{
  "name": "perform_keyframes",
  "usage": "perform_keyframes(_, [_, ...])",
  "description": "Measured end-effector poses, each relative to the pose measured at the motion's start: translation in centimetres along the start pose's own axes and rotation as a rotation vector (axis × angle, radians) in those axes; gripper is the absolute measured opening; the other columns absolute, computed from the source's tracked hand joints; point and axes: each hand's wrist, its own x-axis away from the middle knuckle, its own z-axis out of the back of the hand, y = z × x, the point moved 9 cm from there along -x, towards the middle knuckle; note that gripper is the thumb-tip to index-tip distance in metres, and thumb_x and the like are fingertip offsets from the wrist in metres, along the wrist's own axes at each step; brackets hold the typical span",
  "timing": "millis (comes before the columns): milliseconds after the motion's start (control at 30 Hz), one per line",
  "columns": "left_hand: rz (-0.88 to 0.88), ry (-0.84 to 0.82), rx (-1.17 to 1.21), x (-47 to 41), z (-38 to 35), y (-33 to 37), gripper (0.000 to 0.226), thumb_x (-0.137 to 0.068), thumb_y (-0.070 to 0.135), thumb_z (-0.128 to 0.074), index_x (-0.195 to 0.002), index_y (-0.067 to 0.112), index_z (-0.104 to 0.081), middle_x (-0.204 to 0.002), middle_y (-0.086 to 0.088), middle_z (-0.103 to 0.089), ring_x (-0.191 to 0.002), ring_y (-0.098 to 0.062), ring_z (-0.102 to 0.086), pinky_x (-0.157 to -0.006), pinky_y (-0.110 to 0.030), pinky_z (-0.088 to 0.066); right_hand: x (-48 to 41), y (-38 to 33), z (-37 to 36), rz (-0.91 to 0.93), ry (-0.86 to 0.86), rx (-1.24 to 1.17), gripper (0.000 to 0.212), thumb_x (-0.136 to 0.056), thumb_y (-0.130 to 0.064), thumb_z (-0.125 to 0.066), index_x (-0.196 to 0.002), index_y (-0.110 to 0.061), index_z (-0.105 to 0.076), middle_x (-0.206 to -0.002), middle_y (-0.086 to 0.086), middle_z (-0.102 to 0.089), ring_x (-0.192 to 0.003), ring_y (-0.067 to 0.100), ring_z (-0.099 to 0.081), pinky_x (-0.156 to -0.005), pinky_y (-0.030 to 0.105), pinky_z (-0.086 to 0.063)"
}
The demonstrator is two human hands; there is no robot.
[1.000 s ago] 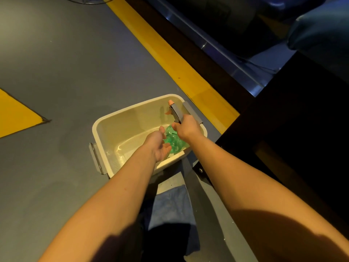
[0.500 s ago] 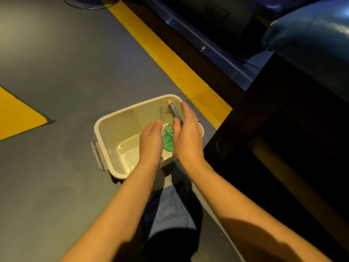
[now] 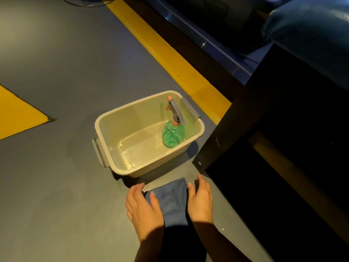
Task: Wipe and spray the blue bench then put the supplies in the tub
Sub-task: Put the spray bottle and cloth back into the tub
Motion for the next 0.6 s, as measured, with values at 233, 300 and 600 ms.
perform_keyframes(233, [0.379,-0.162,-0.070,-0.3,-1.5,-5.1,0.058,-0.087,0.025,-0.061,-0.136,0.002,-0.040,-0.142,-0.021,-0.037,-0.133,-0.036,-0.031,-0.108,-0.045,-0.028,-0.3,3.2,-2.3,-0.208,-0.122,-0.032,0.058,-0.091,-0.023,-0.059,-0.142,-0.008,-0.034,-0.143,0.014,-0.043,-0.131,0.029,-0.045,-0.107,0.038,-0.039])
perform_keyframes(300, [0.425,-0.164,-0.032,-0.6,-1.8,-5.4,0.059,-0.085,0.024,-0.064,-0.134,0.000,-0.041,-0.140,-0.023,-0.039,-0.131,-0.038,-0.034,-0.108,-0.044,-0.028,-0.6,3.5,-2.5,-0.240,-0.130,-0.029,0.057,-0.090,-0.021,-0.061,-0.139,-0.006,-0.037,-0.139,0.015,-0.047,-0.127,0.030,-0.049,-0.104,0.037,-0.041])
perform_keyframes(600, [0.669,-0.332,-0.120,0.3,-3.9,-5.8,0.059,-0.082,0.033,-0.067,-0.127,0.005,-0.043,-0.131,-0.019,-0.053,-0.122,-0.037,-0.051,-0.104,-0.046,-0.037,-0.9,4.8,-3.6,-0.383,-0.288,0.082,0.038,-0.087,-0.027,-0.064,-0.115,-0.004,-0.052,-0.120,0.015,-0.063,-0.110,0.029,-0.061,-0.090,0.034,-0.048])
